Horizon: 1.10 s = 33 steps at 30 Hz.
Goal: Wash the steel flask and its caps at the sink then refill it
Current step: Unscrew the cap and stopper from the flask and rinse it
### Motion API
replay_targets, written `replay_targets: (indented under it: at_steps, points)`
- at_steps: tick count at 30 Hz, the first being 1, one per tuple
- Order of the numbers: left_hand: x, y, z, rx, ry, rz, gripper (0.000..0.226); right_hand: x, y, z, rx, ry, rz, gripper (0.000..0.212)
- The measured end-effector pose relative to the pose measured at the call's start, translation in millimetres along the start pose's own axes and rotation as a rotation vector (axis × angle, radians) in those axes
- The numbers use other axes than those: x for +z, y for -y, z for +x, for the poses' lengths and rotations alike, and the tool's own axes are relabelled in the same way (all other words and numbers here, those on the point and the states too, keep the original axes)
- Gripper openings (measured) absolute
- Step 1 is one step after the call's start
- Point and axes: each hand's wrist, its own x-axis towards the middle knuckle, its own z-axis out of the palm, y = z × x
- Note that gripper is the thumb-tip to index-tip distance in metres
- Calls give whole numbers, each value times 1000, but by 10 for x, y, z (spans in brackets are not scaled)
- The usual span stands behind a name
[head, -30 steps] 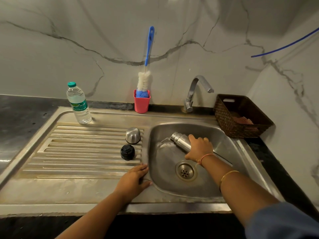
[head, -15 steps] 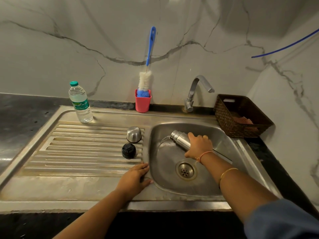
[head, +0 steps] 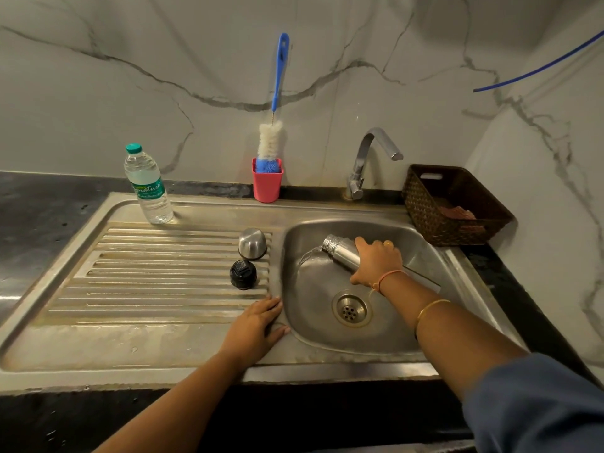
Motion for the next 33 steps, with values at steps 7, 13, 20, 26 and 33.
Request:
replay_targets:
  at_steps: [7,13,20,26,33]
  points:
    - [36,51,4,32,-15,39,80,-20,3,-24,-4,19,-12,74]
    - [57,71,1,68,-52,94,71,-24,29,-13,-11,23,-24,74]
    - [89,115,0,77,-77,119,63,-88,61,-5,-14,27,-49,71]
    - [100,129,9,134,-123,196,59,-162,85,10,-14,20,-78,72]
    - [109,143,15,169,-162,237,57,-258,115,31,-28,-1,-112,70]
